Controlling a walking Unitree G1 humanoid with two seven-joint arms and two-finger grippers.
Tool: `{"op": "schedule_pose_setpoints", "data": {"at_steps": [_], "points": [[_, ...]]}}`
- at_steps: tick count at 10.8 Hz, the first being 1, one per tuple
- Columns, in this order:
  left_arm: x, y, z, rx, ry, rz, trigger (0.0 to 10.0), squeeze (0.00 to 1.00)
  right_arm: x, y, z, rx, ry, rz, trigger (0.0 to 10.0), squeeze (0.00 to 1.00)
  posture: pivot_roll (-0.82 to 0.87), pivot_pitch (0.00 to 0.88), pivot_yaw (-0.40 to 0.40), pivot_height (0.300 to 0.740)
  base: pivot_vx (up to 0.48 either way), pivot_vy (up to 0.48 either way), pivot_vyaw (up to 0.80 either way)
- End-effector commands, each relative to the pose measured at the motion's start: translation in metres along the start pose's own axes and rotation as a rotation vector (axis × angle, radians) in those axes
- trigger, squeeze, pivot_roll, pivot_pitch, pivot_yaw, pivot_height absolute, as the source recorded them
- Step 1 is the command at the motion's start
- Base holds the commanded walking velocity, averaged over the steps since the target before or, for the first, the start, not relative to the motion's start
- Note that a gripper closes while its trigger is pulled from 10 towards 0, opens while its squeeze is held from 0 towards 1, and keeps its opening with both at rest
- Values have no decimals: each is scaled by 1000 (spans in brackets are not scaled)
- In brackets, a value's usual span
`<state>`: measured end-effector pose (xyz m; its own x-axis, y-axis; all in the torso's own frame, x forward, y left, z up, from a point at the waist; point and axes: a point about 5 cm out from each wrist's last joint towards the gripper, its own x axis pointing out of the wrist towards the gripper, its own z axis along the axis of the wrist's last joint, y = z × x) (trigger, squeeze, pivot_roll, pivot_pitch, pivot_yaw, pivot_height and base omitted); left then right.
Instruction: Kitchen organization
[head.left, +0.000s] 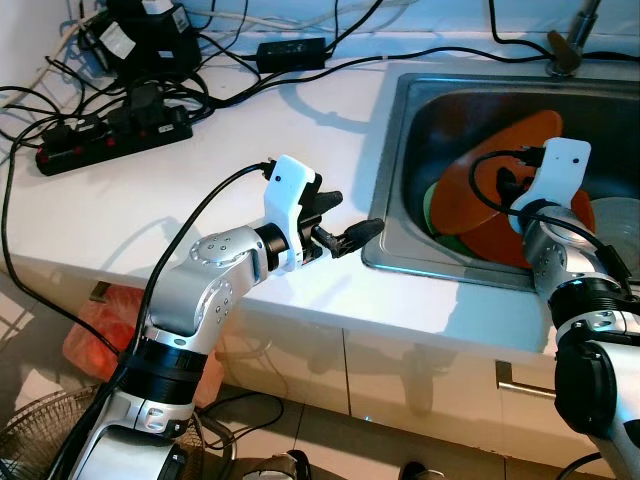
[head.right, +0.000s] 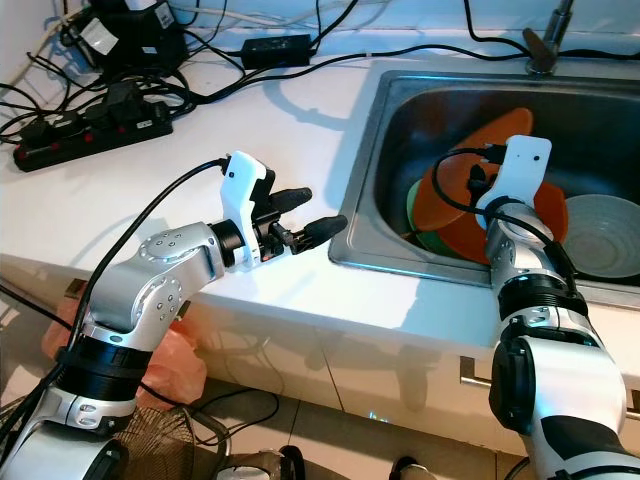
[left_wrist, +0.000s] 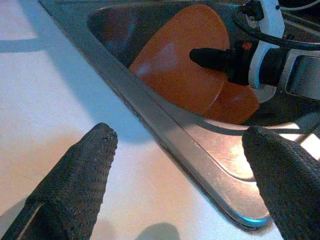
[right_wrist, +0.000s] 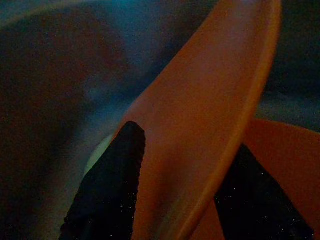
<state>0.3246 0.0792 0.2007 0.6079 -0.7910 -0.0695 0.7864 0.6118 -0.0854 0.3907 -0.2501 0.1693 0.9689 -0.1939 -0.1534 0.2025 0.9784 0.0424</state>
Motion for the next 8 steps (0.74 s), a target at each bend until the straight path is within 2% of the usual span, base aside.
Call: {"op": "schedule_pose_setpoints", "data": {"at_steps": [1, 3, 8], "points": [[-3, 5, -6, -4, 20, 21, 10000, 0, -11, -8, -59, -21, 206, -39, 10000, 1000, 134, 161, 178, 740, 0, 0, 0], [-3, 7, -6, -7, 14, 37, 10000, 0, -10, -17, -47, -77, 148, -105, 10000, 1000, 125, 156, 169, 740, 0, 0, 0], [1, 9, -7, -21, -13, 57, 10000, 0, -9, -36, -25, -106, 52, -199, 10000, 1000, 93, 137, 139, 740, 0, 0, 0]]}}
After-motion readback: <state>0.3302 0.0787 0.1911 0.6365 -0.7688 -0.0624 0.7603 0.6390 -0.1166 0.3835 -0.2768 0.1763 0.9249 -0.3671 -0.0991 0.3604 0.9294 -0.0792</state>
